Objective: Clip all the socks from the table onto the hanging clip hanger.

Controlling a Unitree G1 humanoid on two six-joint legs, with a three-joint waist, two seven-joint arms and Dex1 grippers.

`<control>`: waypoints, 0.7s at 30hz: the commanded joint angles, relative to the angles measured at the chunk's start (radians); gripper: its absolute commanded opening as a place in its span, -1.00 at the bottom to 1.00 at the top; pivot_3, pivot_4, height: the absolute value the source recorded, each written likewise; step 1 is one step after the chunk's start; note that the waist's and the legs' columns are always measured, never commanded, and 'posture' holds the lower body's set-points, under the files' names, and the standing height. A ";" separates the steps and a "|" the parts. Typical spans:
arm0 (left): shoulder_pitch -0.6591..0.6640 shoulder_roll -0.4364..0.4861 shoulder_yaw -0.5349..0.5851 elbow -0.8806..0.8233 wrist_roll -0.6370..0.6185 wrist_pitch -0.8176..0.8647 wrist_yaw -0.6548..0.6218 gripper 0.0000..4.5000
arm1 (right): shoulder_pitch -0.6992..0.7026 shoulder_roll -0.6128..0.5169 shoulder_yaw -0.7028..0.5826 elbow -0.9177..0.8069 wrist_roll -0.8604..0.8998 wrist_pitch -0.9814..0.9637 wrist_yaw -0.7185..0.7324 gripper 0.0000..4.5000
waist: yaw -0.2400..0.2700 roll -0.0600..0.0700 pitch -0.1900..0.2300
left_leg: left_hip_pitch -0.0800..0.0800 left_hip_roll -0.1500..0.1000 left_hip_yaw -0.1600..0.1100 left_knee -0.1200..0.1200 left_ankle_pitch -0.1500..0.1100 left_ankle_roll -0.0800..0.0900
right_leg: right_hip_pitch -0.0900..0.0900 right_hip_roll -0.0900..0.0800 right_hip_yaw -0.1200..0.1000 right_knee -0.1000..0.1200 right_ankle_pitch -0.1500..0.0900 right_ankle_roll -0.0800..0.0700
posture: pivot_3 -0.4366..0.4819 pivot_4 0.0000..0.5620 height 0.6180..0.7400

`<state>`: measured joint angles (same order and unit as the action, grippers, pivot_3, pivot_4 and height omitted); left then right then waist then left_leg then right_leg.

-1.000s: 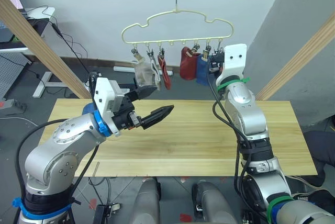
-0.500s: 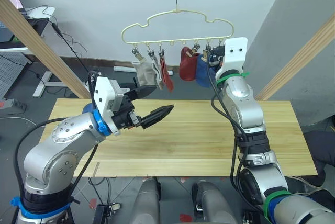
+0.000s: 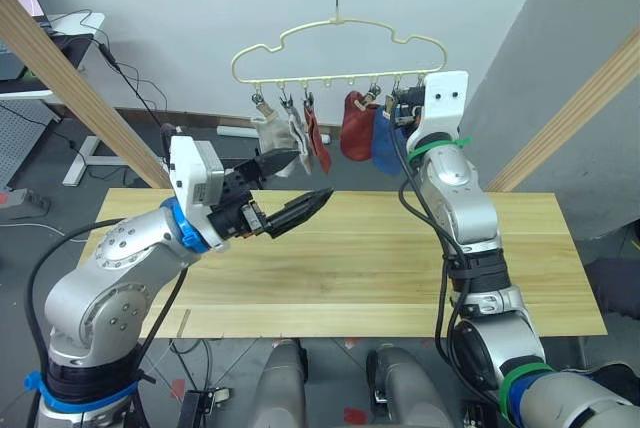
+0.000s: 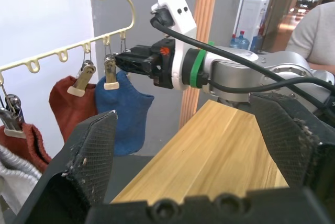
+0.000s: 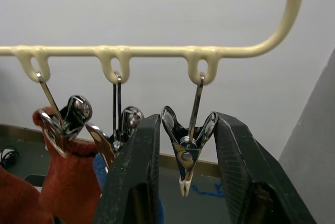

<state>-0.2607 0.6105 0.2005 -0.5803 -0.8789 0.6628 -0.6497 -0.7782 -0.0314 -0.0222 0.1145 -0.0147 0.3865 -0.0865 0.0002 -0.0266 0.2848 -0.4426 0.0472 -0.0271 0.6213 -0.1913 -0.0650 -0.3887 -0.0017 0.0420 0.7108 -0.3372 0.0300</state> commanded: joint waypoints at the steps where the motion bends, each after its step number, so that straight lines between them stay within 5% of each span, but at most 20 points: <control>1: 0.014 0.012 0.010 -0.010 0.008 -0.034 -0.026 1.00 | -0.027 0.005 -0.019 -0.025 0.011 -0.022 -0.007 -0.31 | 0.000 0.000 0.000 | 0.000 0.000 0.000 0.000 0.000 0.000 | 0.000 0.000 0.000 0.000 0.000 0.000 | 0.28 -0.01 1.00; 15: 0.042 0.018 0.008 0.001 0.038 -0.068 -0.059 1.00 | -0.029 0.011 -0.023 -0.026 0.010 -0.021 0.002 -0.31 | 0.001 0.000 0.000 | 0.000 0.000 0.000 -0.003 0.000 0.000 | 0.000 -0.001 0.000 -0.003 0.000 0.000 | 0.29 -0.03 1.00; 21: 0.046 0.013 0.005 0.001 0.045 -0.073 -0.061 1.00 | -0.035 0.007 -0.029 -0.022 0.014 -0.026 0.006 -0.94 | 0.001 0.000 0.000 | 0.000 0.000 0.000 -0.005 0.000 0.000 | 0.000 -0.001 0.000 -0.004 0.000 0.000 | 0.29 -0.02 1.00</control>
<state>-0.2188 0.6207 0.2004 -0.5676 -0.8361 0.6066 -0.7084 -0.7817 -0.0230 -0.0401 0.1145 -0.0140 0.3865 -0.0846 0.0010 -0.0265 0.2848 -0.4425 0.0473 -0.0266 0.6156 -0.1911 -0.0653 -0.3889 -0.0023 0.0417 0.7059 -0.3371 0.0299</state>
